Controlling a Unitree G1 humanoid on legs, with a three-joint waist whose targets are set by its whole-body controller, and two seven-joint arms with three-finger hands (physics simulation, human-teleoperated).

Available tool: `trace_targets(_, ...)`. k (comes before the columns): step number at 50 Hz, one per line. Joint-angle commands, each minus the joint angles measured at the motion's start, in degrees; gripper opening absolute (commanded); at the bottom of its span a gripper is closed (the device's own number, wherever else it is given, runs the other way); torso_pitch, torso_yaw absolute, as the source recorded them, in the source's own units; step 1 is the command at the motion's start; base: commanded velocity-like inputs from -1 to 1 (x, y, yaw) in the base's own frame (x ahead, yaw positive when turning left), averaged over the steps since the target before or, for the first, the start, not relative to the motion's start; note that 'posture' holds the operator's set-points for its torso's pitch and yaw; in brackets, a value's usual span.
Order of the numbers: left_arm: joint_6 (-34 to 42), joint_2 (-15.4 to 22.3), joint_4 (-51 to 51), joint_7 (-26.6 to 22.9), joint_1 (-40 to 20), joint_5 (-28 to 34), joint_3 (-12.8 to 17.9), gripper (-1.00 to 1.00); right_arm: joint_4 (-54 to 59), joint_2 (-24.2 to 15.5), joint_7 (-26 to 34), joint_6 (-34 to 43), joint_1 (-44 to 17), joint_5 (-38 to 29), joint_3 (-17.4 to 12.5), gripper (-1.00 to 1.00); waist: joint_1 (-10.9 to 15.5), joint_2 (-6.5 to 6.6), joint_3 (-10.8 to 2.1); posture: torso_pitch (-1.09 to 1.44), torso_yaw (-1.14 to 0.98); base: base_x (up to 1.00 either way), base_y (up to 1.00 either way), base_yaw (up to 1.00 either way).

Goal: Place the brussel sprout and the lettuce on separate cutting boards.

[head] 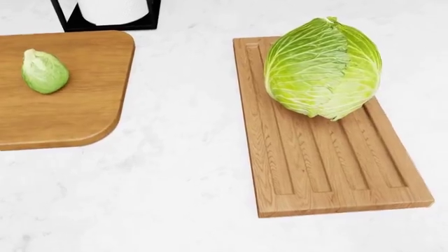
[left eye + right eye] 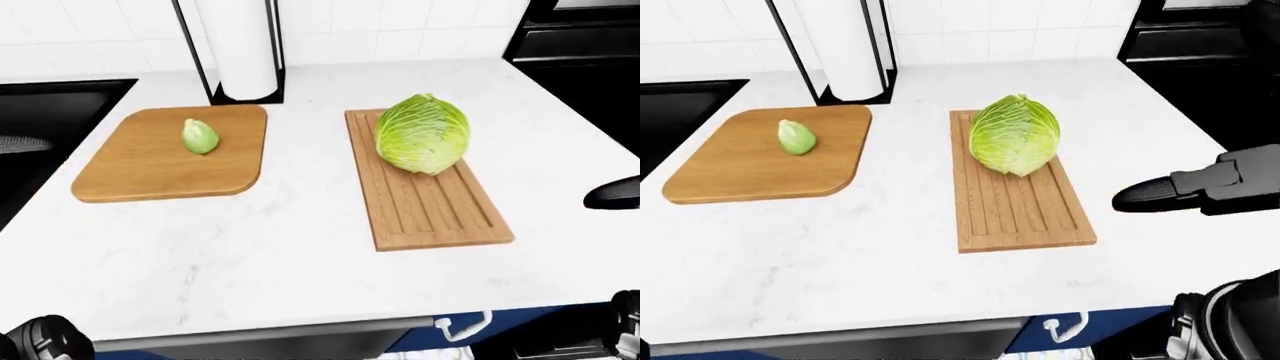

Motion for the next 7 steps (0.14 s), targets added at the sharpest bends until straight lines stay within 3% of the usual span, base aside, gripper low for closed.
trace_targets(1, -0.3, 1.9, -0.1, 0.7, -1.1, -1.7, 2.0, 1.0, -0.8, -2.8, -1.4, 1.9, -0.5, 2.6, -2.2, 1.0, -0.1, -0.05, -1.19, 0.0, 0.0, 0.0, 0.0, 0.0)
trace_targets(7, 0.1, 5.0, -0.1, 1.5, 0.5, -5.0, 10.0, 1.0, -3.4, -8.1, -5.2, 5.6, 1.8, 11.0, -7.9, 1.0, 0.0, -0.07, -0.91, 0.0, 0.0, 0.0, 0.0, 0.0)
